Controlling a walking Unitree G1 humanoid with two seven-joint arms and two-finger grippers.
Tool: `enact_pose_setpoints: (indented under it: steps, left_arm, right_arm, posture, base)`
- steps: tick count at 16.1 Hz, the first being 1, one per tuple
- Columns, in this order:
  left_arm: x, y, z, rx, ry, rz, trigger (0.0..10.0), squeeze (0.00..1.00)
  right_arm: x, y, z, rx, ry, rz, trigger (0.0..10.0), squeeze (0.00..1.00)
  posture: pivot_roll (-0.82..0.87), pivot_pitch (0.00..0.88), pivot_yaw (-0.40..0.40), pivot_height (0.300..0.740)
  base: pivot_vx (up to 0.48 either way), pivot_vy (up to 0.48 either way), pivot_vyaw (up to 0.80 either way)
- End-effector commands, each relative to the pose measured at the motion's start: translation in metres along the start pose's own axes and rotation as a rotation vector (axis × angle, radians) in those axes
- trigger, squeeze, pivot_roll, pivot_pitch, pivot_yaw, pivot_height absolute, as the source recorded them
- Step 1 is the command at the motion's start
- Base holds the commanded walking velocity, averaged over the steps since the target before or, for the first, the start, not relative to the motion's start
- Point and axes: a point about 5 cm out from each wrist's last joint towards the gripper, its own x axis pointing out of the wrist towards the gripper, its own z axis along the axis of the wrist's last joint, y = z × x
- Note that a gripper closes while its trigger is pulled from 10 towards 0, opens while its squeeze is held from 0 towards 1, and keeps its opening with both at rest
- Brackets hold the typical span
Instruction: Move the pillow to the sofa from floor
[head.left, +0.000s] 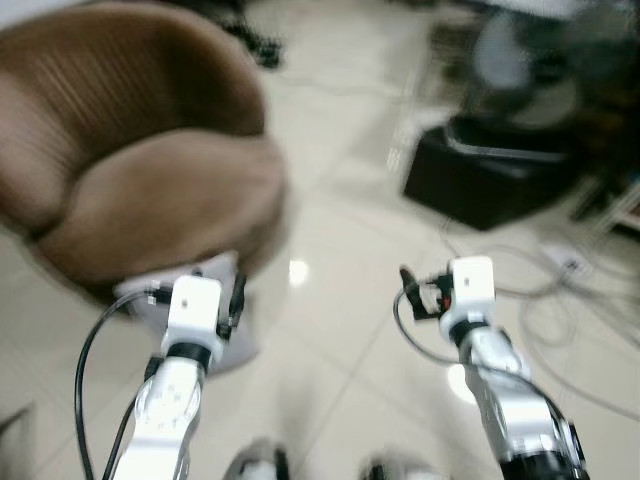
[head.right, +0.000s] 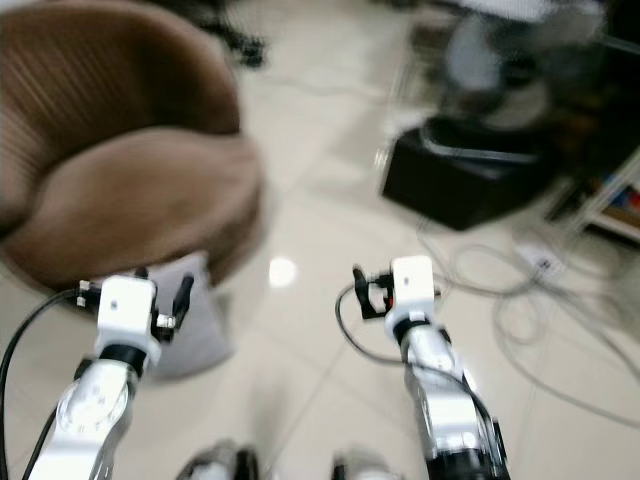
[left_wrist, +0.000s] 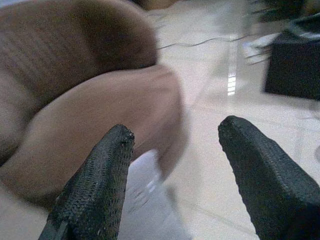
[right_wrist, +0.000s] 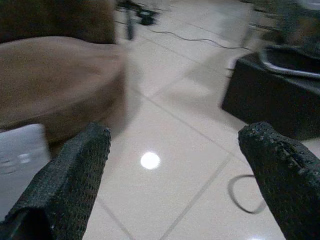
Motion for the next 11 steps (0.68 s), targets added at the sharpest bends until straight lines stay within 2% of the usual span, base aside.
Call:
enact_pose_setpoints:
  steps: [1,11]
  left_arm:
    - [-0.001,0.0011,0.001,0.0,-0.005,0.031,10.0,0.0]
    - [-0.0012,0.0047,0.0052,0.006,-0.032,0.067,10.0,0.0]
  right_arm:
    - [-0.0007,0.0013,0.0004,0.015,0.003,0.012,10.0,0.0]
    - [-0.0001,0.0052,0.0005,-0.012,0.005,0.047,10.0,0.0]
  posture:
    - [0.03,0.161,0.021,0.74]
    - [0.03,0.162,0.02,0.74]
  base:
    - [0.0,0.0,0.0]
    - [0.0,0.0,0.0]
